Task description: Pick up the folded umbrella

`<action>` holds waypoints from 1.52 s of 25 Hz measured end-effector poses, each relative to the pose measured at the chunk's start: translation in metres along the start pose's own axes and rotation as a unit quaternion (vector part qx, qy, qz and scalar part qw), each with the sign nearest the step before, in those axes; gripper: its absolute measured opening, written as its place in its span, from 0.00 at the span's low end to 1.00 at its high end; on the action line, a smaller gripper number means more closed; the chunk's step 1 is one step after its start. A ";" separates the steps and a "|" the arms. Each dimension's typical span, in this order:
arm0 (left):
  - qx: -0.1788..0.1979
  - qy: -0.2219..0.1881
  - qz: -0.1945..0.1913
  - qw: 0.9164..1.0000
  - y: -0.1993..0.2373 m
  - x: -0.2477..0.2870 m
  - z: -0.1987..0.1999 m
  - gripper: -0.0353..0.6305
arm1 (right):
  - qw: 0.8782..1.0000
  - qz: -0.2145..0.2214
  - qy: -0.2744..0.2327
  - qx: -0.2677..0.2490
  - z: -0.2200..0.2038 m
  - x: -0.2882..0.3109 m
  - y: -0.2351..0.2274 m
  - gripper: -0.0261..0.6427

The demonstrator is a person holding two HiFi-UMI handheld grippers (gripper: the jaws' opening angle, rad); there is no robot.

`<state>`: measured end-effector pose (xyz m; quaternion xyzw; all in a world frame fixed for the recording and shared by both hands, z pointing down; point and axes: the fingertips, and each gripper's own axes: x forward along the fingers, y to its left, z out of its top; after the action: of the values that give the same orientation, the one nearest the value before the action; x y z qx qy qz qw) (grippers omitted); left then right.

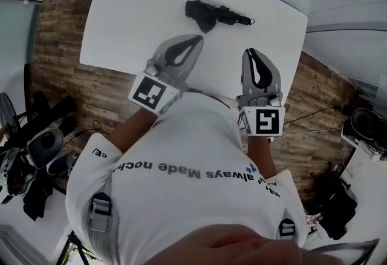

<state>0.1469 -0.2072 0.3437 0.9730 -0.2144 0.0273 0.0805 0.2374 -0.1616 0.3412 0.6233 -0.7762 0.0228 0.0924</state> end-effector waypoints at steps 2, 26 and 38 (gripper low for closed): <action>-0.001 -0.005 0.002 1.000 0.005 0.000 0.001 0.06 | 1.000 0.008 0.012 -0.015 -0.012 0.012 -0.001 0.08; -0.029 0.002 0.031 0.999 0.035 -0.014 -0.005 0.06 | 0.907 0.145 0.312 -0.241 -0.260 0.169 -0.033 0.38; -0.036 0.012 0.063 0.997 0.049 -0.027 -0.012 0.06 | 0.805 0.215 0.451 -0.319 -0.375 0.204 -0.059 0.58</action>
<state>0.1018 -0.2383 0.3601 0.9537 -0.2750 0.0363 0.1166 0.2963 -0.3146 0.7400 0.2949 -0.7245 0.0716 0.6189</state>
